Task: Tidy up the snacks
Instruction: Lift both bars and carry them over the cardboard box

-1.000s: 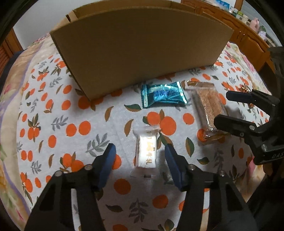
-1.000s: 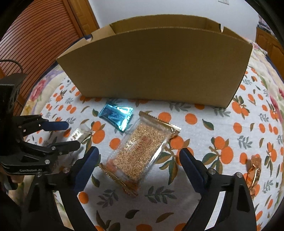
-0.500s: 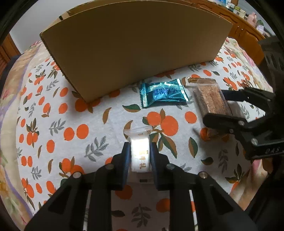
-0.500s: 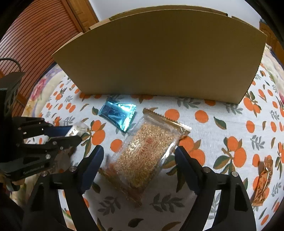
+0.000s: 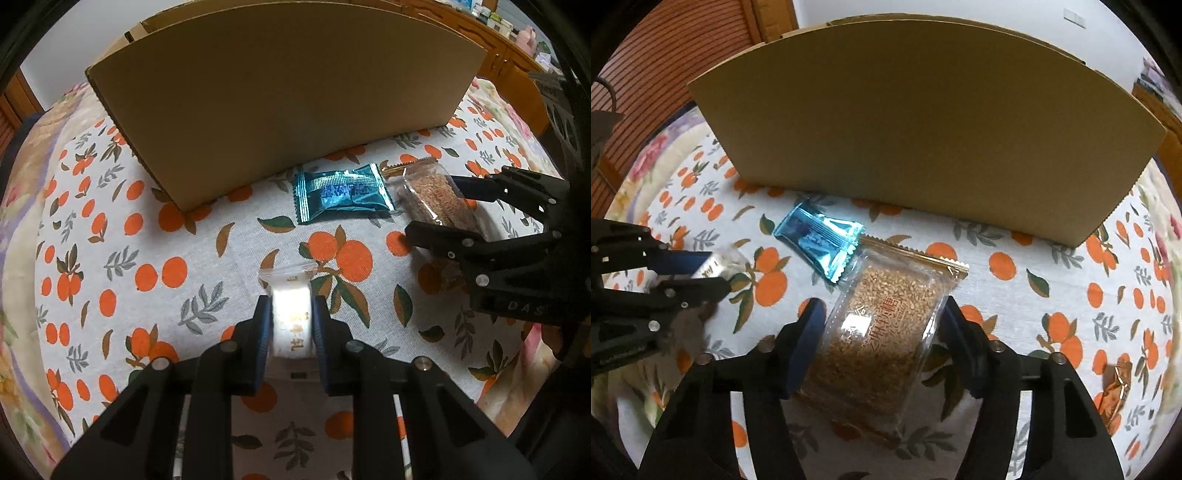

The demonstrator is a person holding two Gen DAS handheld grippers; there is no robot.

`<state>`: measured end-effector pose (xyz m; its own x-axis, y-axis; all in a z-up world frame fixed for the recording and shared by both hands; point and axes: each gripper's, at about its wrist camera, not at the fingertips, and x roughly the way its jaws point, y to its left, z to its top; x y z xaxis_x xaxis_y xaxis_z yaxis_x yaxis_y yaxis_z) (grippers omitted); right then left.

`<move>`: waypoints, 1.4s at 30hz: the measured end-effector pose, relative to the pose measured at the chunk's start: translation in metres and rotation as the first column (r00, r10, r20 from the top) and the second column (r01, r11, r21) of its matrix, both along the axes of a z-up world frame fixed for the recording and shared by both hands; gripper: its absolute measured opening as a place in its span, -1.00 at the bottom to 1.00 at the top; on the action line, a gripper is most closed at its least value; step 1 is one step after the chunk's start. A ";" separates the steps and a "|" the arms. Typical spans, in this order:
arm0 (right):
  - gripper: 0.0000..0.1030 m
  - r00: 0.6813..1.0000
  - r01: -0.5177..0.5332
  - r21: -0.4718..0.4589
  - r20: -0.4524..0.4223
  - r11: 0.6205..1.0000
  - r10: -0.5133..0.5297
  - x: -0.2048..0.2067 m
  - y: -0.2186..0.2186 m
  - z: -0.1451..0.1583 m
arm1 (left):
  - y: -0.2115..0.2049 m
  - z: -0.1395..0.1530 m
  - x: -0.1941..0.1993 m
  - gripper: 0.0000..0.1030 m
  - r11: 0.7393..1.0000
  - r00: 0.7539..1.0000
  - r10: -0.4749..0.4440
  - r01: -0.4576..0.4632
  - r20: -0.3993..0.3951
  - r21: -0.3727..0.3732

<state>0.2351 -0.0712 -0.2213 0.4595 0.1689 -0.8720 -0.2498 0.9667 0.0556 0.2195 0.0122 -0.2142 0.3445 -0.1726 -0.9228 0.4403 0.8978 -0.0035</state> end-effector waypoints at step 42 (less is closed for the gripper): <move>-0.08 0.993 0.007 0.197 0.115 0.980 -0.031 -0.019 -0.047 0.102 | 0.001 0.107 -0.011 -0.62 0.978 0.954 0.173 -0.138 0.244 -0.153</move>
